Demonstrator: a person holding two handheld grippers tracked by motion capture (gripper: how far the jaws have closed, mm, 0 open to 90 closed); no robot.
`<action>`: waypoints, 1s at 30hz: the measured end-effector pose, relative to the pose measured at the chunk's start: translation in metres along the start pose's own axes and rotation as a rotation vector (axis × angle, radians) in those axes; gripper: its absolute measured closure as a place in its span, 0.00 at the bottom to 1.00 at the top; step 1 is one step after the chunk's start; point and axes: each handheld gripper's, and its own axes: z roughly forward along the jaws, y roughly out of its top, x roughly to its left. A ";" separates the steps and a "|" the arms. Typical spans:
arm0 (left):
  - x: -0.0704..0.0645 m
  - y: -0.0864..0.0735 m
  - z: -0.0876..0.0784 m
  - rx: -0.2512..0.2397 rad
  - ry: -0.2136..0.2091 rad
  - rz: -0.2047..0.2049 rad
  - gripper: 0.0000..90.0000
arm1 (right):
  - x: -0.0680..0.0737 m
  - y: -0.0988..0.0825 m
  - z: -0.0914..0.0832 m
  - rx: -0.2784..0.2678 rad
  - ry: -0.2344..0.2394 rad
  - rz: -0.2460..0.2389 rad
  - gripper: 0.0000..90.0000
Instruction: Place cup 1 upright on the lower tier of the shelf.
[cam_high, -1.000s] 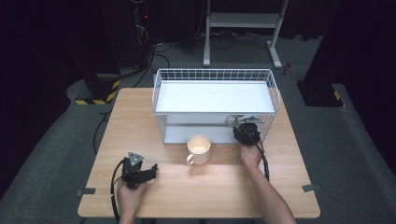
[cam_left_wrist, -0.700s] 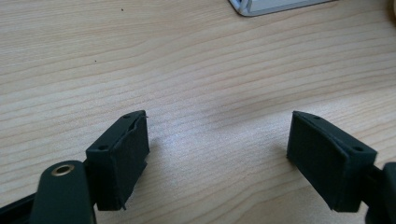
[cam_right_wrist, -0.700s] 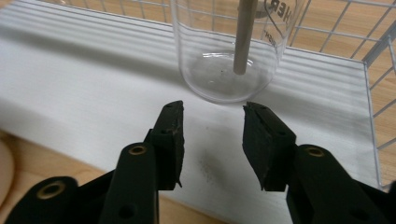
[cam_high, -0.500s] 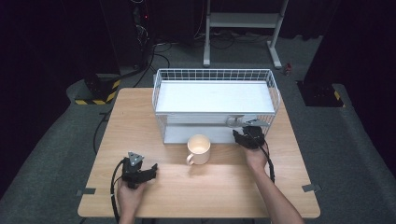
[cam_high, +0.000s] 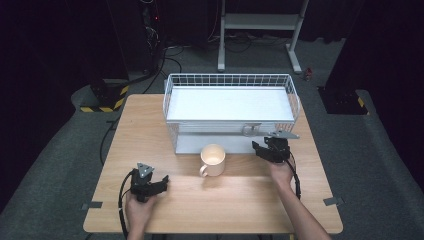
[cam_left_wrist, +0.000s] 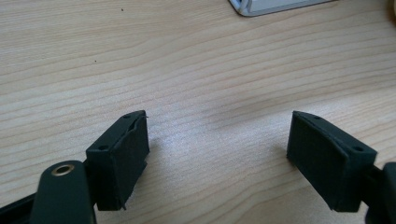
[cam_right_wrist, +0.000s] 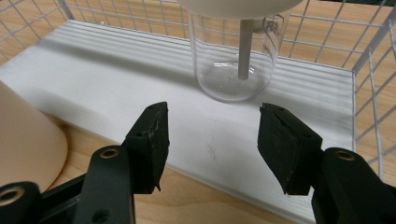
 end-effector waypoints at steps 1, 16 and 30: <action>0.000 0.000 0.000 0.000 0.000 0.000 0.23 | -0.001 -0.001 -0.001 0.001 -0.001 0.002 0.48; 0.000 0.000 0.000 0.000 0.001 -0.003 0.23 | -0.011 -0.008 -0.020 -0.033 0.029 0.022 0.44; -0.001 0.000 0.000 -0.001 0.002 -0.004 0.23 | -0.014 -0.011 -0.038 -0.068 0.056 0.006 0.40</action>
